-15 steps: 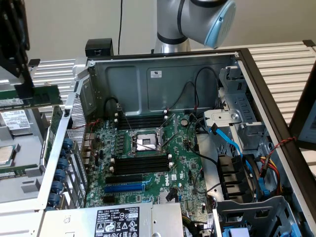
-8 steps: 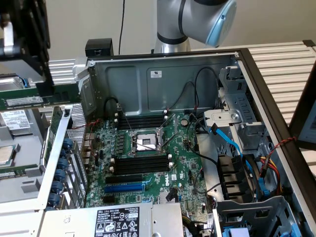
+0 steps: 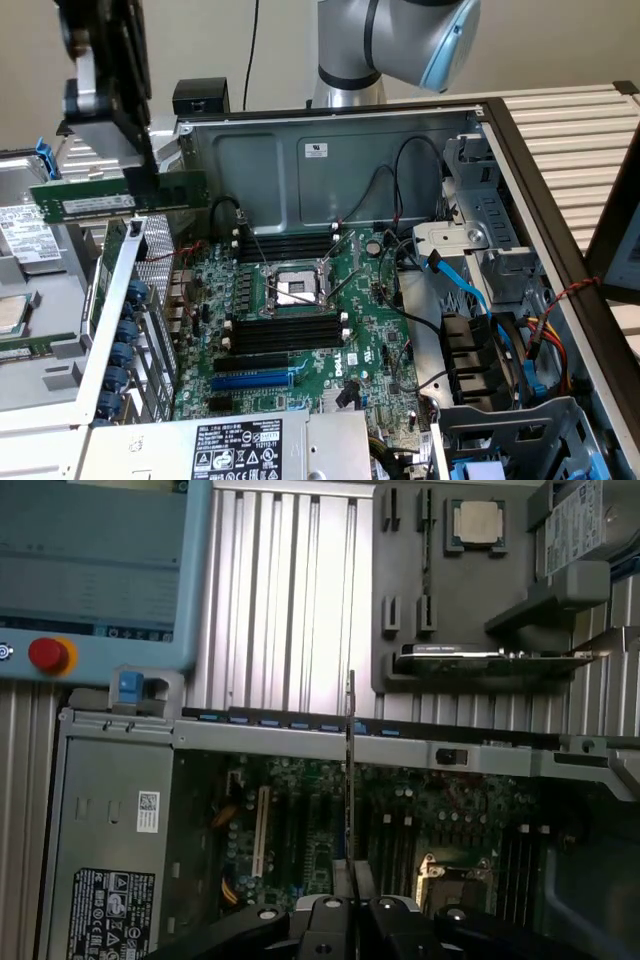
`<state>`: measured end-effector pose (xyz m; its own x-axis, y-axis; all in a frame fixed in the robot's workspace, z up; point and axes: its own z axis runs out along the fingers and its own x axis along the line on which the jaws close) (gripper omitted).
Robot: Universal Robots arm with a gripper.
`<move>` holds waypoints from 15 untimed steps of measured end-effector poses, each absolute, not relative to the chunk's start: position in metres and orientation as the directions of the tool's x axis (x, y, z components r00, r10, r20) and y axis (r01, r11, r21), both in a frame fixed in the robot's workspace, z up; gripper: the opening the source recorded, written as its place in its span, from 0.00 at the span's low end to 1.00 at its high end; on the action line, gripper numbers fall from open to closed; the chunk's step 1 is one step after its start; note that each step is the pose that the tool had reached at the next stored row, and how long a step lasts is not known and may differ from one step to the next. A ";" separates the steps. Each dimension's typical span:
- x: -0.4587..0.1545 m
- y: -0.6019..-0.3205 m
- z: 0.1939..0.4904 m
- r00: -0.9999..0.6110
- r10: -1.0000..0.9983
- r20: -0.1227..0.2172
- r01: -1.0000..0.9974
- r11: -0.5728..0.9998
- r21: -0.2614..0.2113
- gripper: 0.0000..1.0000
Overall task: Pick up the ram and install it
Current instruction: 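Pick up the ram and move it above insertion slot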
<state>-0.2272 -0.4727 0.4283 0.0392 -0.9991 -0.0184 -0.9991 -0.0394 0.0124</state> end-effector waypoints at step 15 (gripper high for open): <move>-0.177 -0.443 0.417 0.039 -0.999 0.014 -0.999 -0.039 0.014 0.12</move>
<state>-0.1768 -0.4428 0.4174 0.0392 -0.9991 0.0140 -0.9991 -0.0390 0.0138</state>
